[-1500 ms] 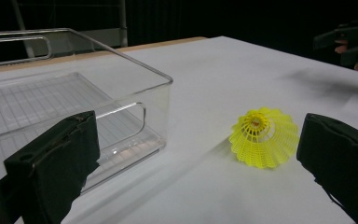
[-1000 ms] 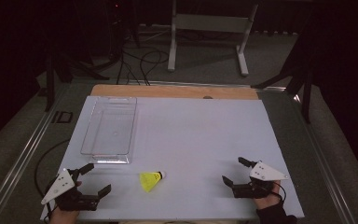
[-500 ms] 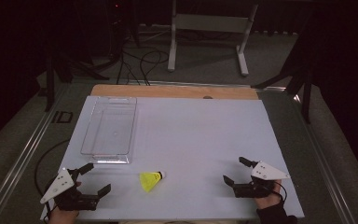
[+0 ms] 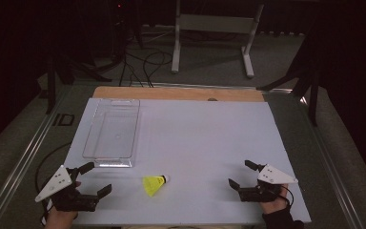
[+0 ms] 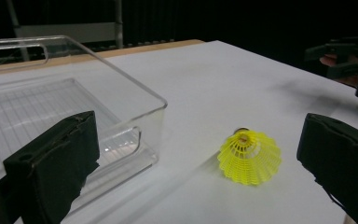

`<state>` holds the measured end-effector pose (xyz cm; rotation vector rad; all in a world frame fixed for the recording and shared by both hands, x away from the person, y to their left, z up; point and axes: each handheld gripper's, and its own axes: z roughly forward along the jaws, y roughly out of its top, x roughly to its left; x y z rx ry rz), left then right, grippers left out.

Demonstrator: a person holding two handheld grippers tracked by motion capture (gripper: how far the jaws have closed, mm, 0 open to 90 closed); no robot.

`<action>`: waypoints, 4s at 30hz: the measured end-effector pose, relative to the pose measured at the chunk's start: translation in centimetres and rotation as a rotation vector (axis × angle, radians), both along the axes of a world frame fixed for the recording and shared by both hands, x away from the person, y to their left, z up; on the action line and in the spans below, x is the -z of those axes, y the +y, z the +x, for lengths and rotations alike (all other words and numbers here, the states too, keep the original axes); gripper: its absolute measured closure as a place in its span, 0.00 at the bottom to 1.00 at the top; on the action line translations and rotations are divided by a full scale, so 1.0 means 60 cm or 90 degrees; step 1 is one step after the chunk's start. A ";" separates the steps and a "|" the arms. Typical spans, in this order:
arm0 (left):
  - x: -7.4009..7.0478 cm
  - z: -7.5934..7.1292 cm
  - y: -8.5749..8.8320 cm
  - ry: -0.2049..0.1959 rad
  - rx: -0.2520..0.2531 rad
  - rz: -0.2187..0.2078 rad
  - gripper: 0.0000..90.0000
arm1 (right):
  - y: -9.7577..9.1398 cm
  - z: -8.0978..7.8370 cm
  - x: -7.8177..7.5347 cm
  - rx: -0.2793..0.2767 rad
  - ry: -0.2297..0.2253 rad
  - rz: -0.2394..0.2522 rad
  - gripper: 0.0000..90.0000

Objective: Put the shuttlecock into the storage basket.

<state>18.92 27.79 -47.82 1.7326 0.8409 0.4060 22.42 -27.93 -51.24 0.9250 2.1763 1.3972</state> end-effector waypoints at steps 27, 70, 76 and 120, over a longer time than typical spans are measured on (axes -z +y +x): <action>-0.082 0.057 -0.064 0.060 0.108 0.126 0.00 | -0.001 0.001 0.000 -0.001 0.013 0.006 0.10; -0.116 0.121 -0.242 0.179 0.225 0.363 0.00 | -0.002 0.001 0.000 -0.012 0.026 0.019 0.10; -0.105 0.133 -0.264 0.211 0.247 0.395 0.00 | -0.002 0.001 0.000 -0.015 0.026 0.024 0.10; -0.014 0.193 -0.369 0.383 0.312 0.538 0.24 | -0.003 0.001 0.000 -0.022 0.030 0.023 0.10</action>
